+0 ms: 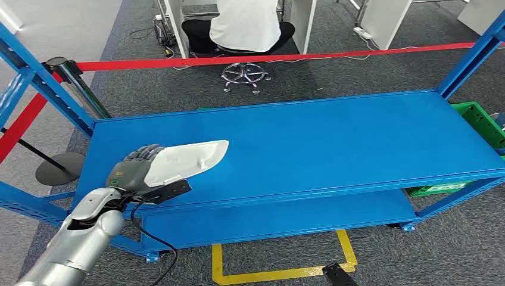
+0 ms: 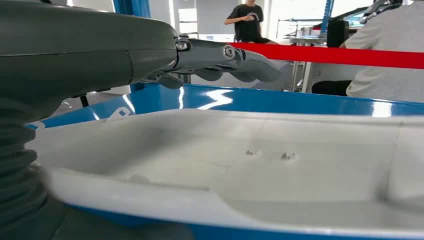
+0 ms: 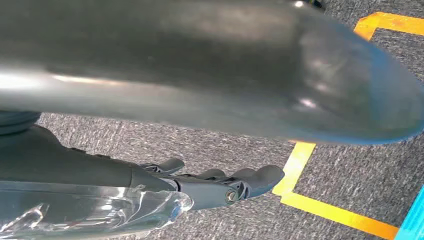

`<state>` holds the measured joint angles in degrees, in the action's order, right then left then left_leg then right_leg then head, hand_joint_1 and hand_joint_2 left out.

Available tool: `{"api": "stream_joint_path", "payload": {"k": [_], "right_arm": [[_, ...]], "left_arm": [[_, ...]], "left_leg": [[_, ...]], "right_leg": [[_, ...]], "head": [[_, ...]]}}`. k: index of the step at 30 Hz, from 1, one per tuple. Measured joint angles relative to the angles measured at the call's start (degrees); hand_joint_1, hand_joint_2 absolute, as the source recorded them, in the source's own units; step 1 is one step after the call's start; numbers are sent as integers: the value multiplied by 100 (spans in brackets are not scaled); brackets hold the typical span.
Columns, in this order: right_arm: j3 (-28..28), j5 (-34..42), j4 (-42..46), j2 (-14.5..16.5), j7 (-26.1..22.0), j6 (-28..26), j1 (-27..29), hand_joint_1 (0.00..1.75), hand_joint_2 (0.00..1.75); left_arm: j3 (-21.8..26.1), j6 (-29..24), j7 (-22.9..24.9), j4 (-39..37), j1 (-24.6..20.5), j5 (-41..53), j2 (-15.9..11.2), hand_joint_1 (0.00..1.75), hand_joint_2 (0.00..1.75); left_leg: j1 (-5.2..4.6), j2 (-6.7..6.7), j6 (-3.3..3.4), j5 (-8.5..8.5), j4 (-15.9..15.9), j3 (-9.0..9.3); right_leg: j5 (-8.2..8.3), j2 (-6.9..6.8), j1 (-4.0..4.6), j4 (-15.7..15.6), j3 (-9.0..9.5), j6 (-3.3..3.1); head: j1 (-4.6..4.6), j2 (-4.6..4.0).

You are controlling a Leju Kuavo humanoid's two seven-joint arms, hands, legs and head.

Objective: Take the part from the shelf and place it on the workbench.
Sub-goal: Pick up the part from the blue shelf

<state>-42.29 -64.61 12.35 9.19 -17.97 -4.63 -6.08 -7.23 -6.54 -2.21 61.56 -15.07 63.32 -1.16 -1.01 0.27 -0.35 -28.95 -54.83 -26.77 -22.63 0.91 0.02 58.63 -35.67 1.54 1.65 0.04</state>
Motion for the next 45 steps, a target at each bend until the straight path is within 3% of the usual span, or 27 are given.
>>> {"api": "stream_joint_path", "payload": {"k": [30,45], "right_arm": [[-1,19,0,3,0,-68,12,0,0],[-28,110,0,3,-130,-173,72,0,0]], "left_arm": [[-284,-190,-109,-155,-116,-105,108,175,175],[-460,-792,-457,1414,657,-243,200,175,175]], "left_leg": [[-5,0,3,1,0,0],[-6,1,8,-3,0,-2]], "right_leg": [[3,-1,-4,0,3,4],[2,1,-4,-3,-3,4]], "head": [[-1,0],[-1,2]]}}
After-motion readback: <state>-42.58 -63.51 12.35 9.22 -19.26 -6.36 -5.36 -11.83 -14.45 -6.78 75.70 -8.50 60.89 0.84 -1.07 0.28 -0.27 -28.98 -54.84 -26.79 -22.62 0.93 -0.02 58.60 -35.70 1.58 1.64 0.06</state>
